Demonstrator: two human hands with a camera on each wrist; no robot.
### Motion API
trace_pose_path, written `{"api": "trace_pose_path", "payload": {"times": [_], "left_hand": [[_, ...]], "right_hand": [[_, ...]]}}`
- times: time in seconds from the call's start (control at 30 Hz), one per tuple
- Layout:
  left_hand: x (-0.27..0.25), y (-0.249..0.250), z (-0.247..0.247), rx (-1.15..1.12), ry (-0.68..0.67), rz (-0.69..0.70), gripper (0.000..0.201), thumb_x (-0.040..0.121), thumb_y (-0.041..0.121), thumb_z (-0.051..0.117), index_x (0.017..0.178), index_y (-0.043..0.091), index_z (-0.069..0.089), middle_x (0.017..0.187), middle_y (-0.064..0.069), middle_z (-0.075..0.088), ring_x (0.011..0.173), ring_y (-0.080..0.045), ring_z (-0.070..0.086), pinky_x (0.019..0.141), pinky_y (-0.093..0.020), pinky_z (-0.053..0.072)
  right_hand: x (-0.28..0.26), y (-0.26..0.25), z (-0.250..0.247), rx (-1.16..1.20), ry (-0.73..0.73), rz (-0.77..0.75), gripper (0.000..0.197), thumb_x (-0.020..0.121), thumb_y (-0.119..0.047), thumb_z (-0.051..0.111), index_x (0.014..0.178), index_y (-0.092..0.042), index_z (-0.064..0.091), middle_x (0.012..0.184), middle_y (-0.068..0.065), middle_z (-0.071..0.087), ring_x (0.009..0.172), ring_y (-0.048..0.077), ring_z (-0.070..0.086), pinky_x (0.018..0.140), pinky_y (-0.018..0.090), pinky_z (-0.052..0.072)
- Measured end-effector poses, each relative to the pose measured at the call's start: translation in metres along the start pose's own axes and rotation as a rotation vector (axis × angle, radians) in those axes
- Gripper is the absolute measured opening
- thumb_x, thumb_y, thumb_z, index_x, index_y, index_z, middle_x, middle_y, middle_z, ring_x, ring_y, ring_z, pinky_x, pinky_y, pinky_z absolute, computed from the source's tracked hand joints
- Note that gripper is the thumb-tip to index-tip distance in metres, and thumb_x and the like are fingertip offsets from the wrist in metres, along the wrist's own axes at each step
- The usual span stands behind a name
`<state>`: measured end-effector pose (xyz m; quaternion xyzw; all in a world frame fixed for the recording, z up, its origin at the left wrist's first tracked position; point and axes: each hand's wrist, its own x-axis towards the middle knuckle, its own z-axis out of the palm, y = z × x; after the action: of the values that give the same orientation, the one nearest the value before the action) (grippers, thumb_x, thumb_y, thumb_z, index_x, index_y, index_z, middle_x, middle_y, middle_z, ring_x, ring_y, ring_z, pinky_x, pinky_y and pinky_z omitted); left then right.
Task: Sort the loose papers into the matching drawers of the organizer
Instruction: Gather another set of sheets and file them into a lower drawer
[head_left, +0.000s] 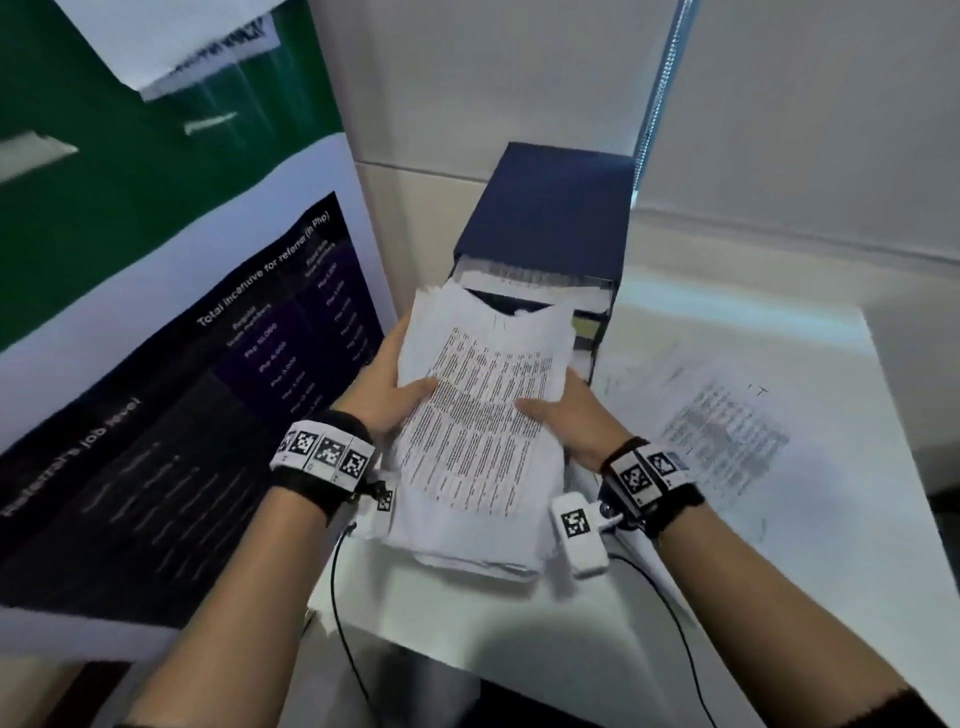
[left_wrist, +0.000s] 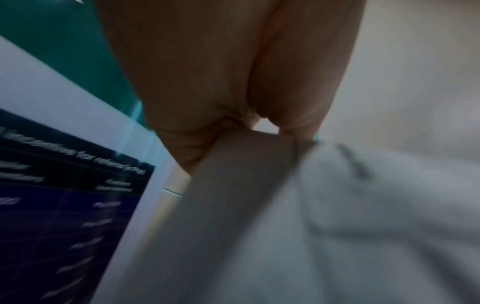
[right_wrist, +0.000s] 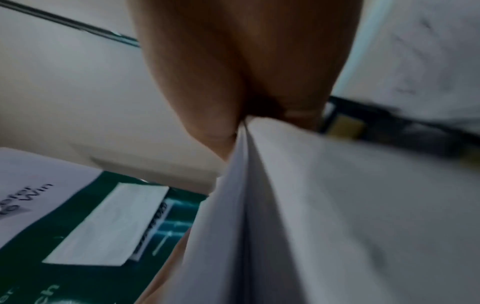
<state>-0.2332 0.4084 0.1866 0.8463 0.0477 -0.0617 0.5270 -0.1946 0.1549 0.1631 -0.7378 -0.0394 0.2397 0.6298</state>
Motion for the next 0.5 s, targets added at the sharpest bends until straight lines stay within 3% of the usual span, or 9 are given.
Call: {"api": "trace_pose_path", "payload": {"times": [0.07, 0.13, 0.23, 0.27, 0.37, 0.47, 0.5], "left_hand": [[-0.017, -0.027, -0.008, -0.026, -0.048, -0.120, 0.084, 0.091, 0.016, 0.068, 0.154, 0.033, 0.015, 0.143, 0.003, 0.049, 0.128, -0.018, 0.051, 0.107, -0.044, 0.044], [-0.034, -0.046, -0.013, -0.049, -0.070, -0.236, 0.078, 0.091, 0.012, 0.068, 0.153, 0.027, 0.022, 0.139, 0.000, 0.052, 0.125, -0.020, 0.053, 0.107, -0.043, 0.044], [-0.050, -0.063, -0.018, -0.082, -0.098, -0.364, 0.062, 0.090, 0.009, 0.068, 0.143, 0.023, 0.040, 0.137, -0.009, 0.056, 0.120, -0.025, 0.058, 0.108, -0.044, 0.044], [-0.054, -0.065, -0.019, -0.078, -0.114, -0.398, 0.058, 0.091, 0.009, 0.067, 0.142, 0.022, 0.042, 0.138, -0.012, 0.055, 0.120, -0.026, 0.058, 0.107, -0.043, 0.044], [-0.059, -0.068, -0.015, -0.090, -0.149, -0.460, 0.073, 0.092, 0.013, 0.066, 0.153, 0.015, 0.026, 0.136, -0.010, 0.055, 0.117, -0.024, 0.059, 0.103, -0.039, 0.046], [-0.061, -0.067, -0.007, -0.116, -0.195, -0.455, 0.060, 0.087, 0.015, 0.071, 0.137, 0.019, 0.040, 0.122, -0.005, 0.063, 0.110, -0.022, 0.062, 0.104, -0.042, 0.047], [-0.060, -0.070, -0.004, -0.117, -0.204, -0.437, 0.066, 0.082, 0.021, 0.074, 0.139, 0.017, 0.040, 0.126, -0.004, 0.061, 0.114, -0.021, 0.060, 0.107, -0.041, 0.045]], "right_hand": [[-0.009, 0.025, 0.029, 0.150, -0.101, 0.155, 0.044, 0.090, 0.000, 0.065, 0.131, -0.013, 0.055, 0.127, 0.007, 0.066, 0.109, 0.017, 0.067, 0.091, 0.036, 0.056], [-0.026, 0.044, 0.055, 0.293, -0.165, 0.348, 0.035, 0.091, 0.006, 0.060, 0.125, -0.002, 0.061, 0.114, 0.011, 0.071, 0.097, 0.020, 0.072, 0.079, 0.032, 0.060], [-0.045, 0.067, 0.076, 0.382, -0.268, 0.564, 0.029, 0.094, 0.002, 0.058, 0.123, 0.004, 0.062, 0.114, 0.017, 0.071, 0.097, 0.024, 0.071, 0.079, 0.034, 0.060], [-0.050, 0.071, 0.080, 0.357, -0.298, 0.605, 0.025, 0.093, -0.002, 0.061, 0.118, 0.003, 0.064, 0.111, 0.016, 0.071, 0.094, 0.024, 0.071, 0.077, 0.032, 0.060], [-0.058, 0.081, 0.082, 0.274, -0.301, 0.676, 0.019, 0.088, -0.011, 0.070, 0.102, 0.002, 0.070, 0.098, 0.014, 0.073, 0.077, 0.024, 0.070, 0.066, 0.029, 0.057], [-0.057, 0.081, 0.068, 0.244, -0.233, 0.680, 0.013, 0.092, -0.013, 0.066, 0.090, 0.000, 0.069, 0.077, 0.011, 0.074, 0.059, 0.022, 0.070, 0.051, 0.026, 0.054], [-0.056, 0.082, 0.062, 0.226, -0.220, 0.668, 0.013, 0.092, -0.015, 0.066, 0.088, -0.002, 0.068, 0.073, 0.008, 0.073, 0.056, 0.020, 0.069, 0.049, 0.023, 0.052]]}}
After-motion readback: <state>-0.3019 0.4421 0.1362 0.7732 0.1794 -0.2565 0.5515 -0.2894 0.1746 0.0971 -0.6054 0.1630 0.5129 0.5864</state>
